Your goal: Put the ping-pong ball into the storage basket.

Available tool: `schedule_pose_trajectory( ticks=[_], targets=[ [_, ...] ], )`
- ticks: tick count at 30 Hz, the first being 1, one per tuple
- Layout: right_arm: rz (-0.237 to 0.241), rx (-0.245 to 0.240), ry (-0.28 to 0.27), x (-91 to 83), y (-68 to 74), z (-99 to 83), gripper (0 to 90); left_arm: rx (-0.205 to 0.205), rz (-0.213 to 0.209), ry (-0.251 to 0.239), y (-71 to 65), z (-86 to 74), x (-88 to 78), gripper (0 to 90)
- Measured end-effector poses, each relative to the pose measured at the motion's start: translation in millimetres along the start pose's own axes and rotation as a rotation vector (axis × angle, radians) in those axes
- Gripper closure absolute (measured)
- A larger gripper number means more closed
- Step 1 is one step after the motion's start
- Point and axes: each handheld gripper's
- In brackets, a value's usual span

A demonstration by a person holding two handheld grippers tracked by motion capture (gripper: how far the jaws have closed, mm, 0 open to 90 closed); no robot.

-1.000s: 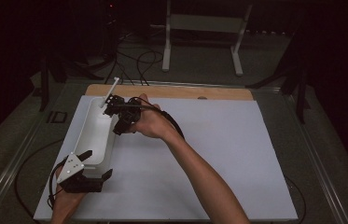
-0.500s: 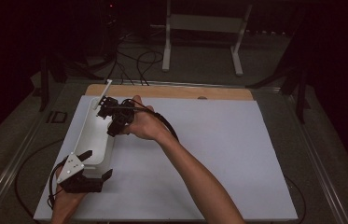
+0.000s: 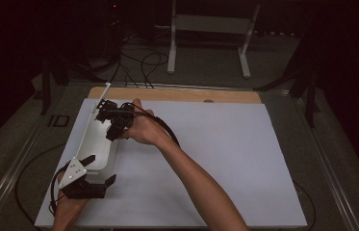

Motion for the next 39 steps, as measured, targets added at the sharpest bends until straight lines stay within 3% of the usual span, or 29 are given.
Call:
schedule_pose_trajectory(
  ticks=[9, 39],
  targets=[
    [0.004, -0.015, -0.004, 5.1, 2.5, 4.2, 49.9, -0.001, -0.002, -0.001, -0.3, 0.1, -0.1, 0.0],
    [-0.001, 0.008, -0.019, 25.0, 1.2, 13.9, 49.9, -0.008, -0.007, -0.005, -0.6, 0.1, 0.1, 0.0]
  ],
)
Point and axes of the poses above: each handheld gripper's, and its own axes: x roughly forward along the jaws, z roughly out of its top, y roughly to its left, and after that the axes turned 3 degrees about -y, right-handed
